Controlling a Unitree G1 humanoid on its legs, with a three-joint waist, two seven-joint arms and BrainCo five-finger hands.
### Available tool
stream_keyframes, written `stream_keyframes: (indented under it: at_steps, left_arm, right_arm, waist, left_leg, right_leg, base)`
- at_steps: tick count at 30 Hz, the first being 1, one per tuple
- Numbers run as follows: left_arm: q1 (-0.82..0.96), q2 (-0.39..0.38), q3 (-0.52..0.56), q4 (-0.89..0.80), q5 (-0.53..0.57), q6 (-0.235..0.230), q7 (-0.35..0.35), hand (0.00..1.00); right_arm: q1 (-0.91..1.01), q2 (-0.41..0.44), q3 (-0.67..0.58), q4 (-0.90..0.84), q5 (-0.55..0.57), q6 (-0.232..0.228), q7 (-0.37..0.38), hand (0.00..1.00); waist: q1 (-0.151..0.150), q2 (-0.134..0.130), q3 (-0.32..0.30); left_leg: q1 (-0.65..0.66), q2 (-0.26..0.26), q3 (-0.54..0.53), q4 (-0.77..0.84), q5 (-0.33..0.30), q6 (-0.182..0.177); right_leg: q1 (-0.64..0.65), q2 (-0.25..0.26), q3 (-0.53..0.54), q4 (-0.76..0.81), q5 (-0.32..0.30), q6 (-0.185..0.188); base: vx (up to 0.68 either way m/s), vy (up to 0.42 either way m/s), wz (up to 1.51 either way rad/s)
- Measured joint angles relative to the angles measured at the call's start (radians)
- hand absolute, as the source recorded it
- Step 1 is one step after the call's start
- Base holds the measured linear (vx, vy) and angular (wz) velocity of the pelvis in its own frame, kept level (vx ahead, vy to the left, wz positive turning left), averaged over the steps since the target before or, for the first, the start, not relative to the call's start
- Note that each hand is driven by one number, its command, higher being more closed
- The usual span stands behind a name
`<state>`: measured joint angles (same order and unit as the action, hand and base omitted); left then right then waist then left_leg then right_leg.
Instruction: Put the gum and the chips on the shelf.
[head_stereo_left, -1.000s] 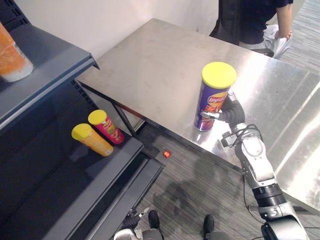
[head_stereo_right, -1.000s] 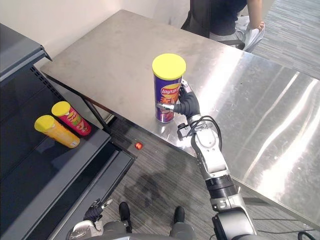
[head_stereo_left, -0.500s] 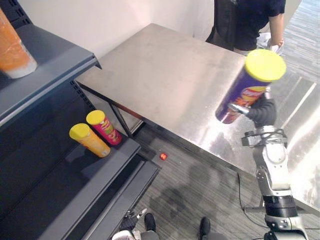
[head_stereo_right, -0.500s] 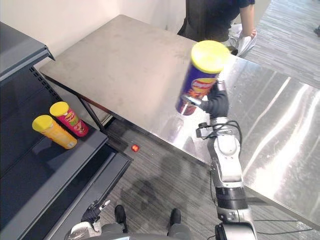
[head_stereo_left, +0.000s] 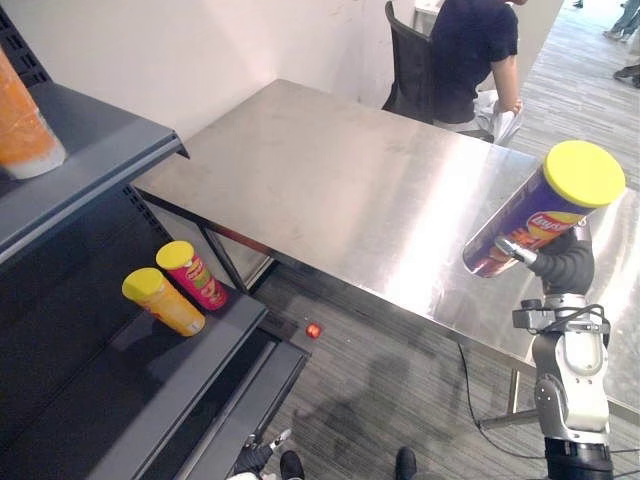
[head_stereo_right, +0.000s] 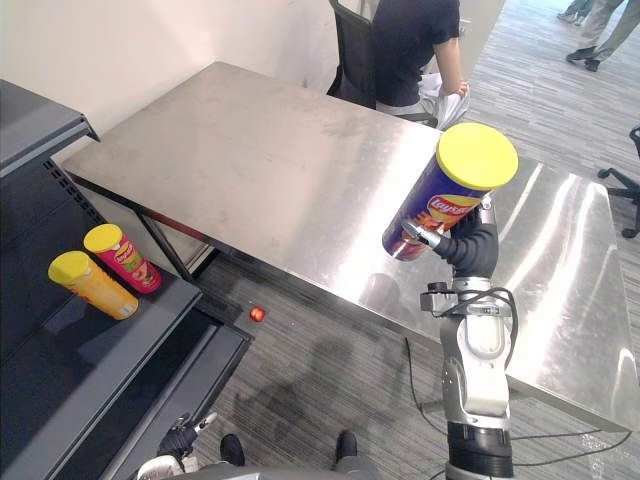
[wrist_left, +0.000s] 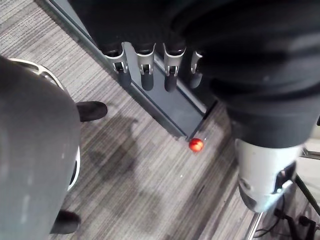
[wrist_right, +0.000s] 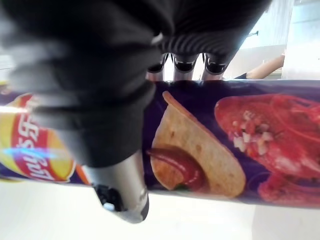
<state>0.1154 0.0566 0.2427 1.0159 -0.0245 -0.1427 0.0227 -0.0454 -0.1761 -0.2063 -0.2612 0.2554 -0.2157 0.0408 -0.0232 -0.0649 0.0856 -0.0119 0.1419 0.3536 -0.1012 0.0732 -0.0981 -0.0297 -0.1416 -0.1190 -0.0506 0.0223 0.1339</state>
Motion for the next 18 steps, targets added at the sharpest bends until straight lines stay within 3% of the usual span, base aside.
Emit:
stream_keyframes:
  at_steps: [4, 7, 8, 10, 13, 15, 16, 17, 18]
  left_arm:
    - [0.001, -0.001, 0.000, -0.001, -0.001, 0.000, 0.000, 0.00]
    - [-0.004, 0.013, 0.004, -0.024, -0.018, 0.000, 0.000, 0.00]
    - [-0.004, 0.012, 0.007, -0.031, -0.043, 0.000, 0.000, 0.00]
    - [-0.004, 0.008, 0.012, -0.031, -0.068, 0.000, 0.000, 0.00]
    - [-0.003, -0.014, 0.052, -0.039, -0.091, 0.001, 0.000, 0.00]
    - [0.005, -0.014, 0.078, -0.038, -0.091, 0.003, 0.003, 0.00]
    - [0.006, -0.009, 0.081, -0.035, -0.093, 0.005, 0.005, 0.00]
    - [0.003, -0.001, 0.102, -0.026, -0.104, 0.014, 0.006, 0.00]
    - [0.003, -0.004, 0.108, -0.018, -0.118, 0.019, 0.004, 0.00]
  right_arm:
    - [0.036, 0.002, 0.001, 0.000, 0.004, 0.000, 0.009, 1.00]
    - [0.035, 0.019, 0.025, 0.000, 0.022, -0.003, 0.008, 1.00]
    - [0.035, 0.019, 0.037, 0.000, 0.022, -0.003, 0.008, 1.00]
    - [0.030, 0.019, 0.057, 0.000, 0.022, -0.003, 0.004, 1.00]
    - [0.021, 0.017, 0.065, 0.000, 0.030, -0.004, -0.008, 1.00]
    - [-0.001, 0.009, 0.053, -0.001, 0.029, -0.004, -0.012, 1.00]
    - [-0.006, 0.009, 0.050, -0.001, 0.029, -0.004, -0.013, 1.00]
    - [-0.018, 0.013, 0.026, 0.000, 0.029, -0.004, -0.014, 1.00]
    - [-0.023, 0.018, 0.009, 0.001, 0.028, -0.004, -0.018, 1.00]
  waist:
    - [0.007, 0.001, 0.001]
    - [0.003, -0.016, 0.032]
    - [0.004, -0.011, 0.044]
    - [0.005, 0.004, 0.056]
    - [0.006, 0.045, 0.077]
    - [0.031, 0.073, 0.094]
    - [0.038, 0.072, 0.096]
    - [0.050, 0.063, 0.102]
    - [0.054, 0.054, 0.106]
  left_leg:
    - [0.016, 0.001, 0.009, 0.006, -0.005, -0.005]
    - [-0.065, 0.011, -0.021, 0.178, -0.076, 0.000]
    - [-0.093, 0.013, -0.050, 0.230, -0.094, 0.002]
    - [-0.123, 0.013, -0.102, 0.248, -0.091, 0.002]
    - [-0.184, 0.007, -0.263, 0.176, -0.029, -0.029]
    - [-0.196, 0.024, -0.292, 0.063, -0.034, -0.041]
    - [-0.201, 0.029, -0.252, 0.053, -0.057, -0.031]
    - [-0.234, 0.048, -0.139, 0.103, -0.075, 0.069]
    - [-0.250, 0.050, -0.076, 0.178, -0.056, 0.118]
  right_leg:
    - [-0.013, -0.002, 0.013, 0.046, -0.016, -0.001]
    - [-0.113, -0.035, 0.016, 0.278, -0.124, -0.004]
    - [-0.121, -0.044, 0.001, 0.320, -0.148, -0.004]
    - [-0.113, -0.050, -0.048, 0.331, -0.158, -0.009]
    - [-0.091, -0.051, -0.211, 0.329, -0.181, -0.033]
    - [-0.094, -0.032, -0.317, 0.340, -0.192, -0.067]
    - [-0.091, -0.035, -0.345, 0.326, -0.192, -0.073]
    - [-0.097, -0.073, -0.402, 0.337, -0.206, -0.099]
    - [-0.097, -0.094, -0.425, 0.352, -0.211, -0.104]
  base:
    - [0.00, 0.005, -0.08]
    - [-0.05, -0.010, 0.16]
    - [-0.08, -0.042, 0.60]
    - [-0.11, -0.044, 0.77]
    - [-0.16, -0.091, 1.49]
    - [-0.11, -0.162, 1.45]
    - [-0.14, -0.129, 1.27]
    - [-0.11, -0.072, 1.04]
    - [-0.10, -0.115, 1.18]
